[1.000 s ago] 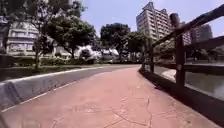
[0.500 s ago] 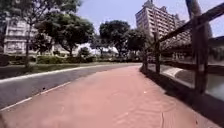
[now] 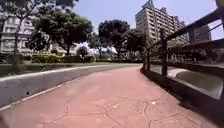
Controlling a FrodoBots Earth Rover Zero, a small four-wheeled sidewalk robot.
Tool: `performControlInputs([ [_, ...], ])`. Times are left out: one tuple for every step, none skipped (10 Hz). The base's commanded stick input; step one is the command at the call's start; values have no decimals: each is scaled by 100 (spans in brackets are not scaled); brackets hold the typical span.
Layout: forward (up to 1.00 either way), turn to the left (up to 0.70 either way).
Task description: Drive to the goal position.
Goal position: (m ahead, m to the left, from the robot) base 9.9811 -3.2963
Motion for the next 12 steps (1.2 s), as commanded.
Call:
performControlInputs([
  [100,1],
  [100,1],
  [100,1],
  [100,1],
  [100,1],
  [100,1],
  [100,-10],
  [100,-23],
  [100,-24],
  [100,-4],
  [100,1],
  [100,1],
])
